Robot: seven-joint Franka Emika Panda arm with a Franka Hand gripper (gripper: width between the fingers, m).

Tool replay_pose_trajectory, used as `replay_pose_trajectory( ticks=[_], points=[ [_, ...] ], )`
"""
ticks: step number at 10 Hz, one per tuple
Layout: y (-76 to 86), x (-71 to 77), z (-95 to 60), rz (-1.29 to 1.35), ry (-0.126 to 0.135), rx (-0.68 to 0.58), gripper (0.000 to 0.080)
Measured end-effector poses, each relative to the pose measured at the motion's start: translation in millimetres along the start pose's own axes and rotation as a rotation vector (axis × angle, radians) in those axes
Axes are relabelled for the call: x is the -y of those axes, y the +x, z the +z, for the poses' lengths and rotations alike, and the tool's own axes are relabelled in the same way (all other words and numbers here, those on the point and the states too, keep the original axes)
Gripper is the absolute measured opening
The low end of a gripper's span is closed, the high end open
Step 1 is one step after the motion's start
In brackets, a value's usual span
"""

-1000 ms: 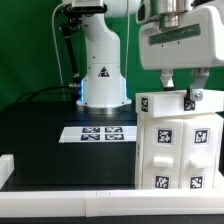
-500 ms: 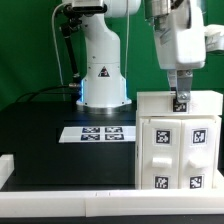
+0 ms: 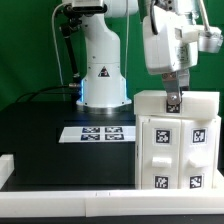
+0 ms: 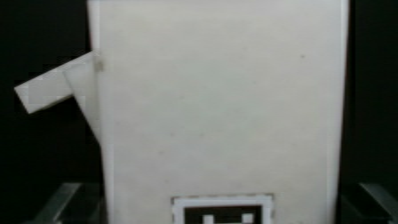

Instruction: Assemble cabinet

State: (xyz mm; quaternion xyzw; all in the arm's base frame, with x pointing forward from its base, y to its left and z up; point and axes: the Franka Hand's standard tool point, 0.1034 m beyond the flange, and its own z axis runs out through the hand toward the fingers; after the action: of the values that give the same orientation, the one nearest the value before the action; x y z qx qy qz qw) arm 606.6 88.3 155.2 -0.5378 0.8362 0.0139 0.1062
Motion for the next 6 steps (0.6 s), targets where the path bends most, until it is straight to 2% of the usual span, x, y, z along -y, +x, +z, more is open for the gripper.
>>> replay_pose_trajectory(
  ticks=[1, 2, 3, 6],
  points=[
    [-0.4, -0.4, 0.2, -0.008, -0.001, 0.000, 0.0558],
    [-1.3, -0.6, -0.4, -0.016, 0.000, 0.001, 0.0732],
    [-4.1, -0.1, -4.0, -0.036, 0.005, 0.007, 0.0786],
    [-17.5, 0.1, -14.2, -0.055, 0.028, 0.025, 0.0797]
  ],
)
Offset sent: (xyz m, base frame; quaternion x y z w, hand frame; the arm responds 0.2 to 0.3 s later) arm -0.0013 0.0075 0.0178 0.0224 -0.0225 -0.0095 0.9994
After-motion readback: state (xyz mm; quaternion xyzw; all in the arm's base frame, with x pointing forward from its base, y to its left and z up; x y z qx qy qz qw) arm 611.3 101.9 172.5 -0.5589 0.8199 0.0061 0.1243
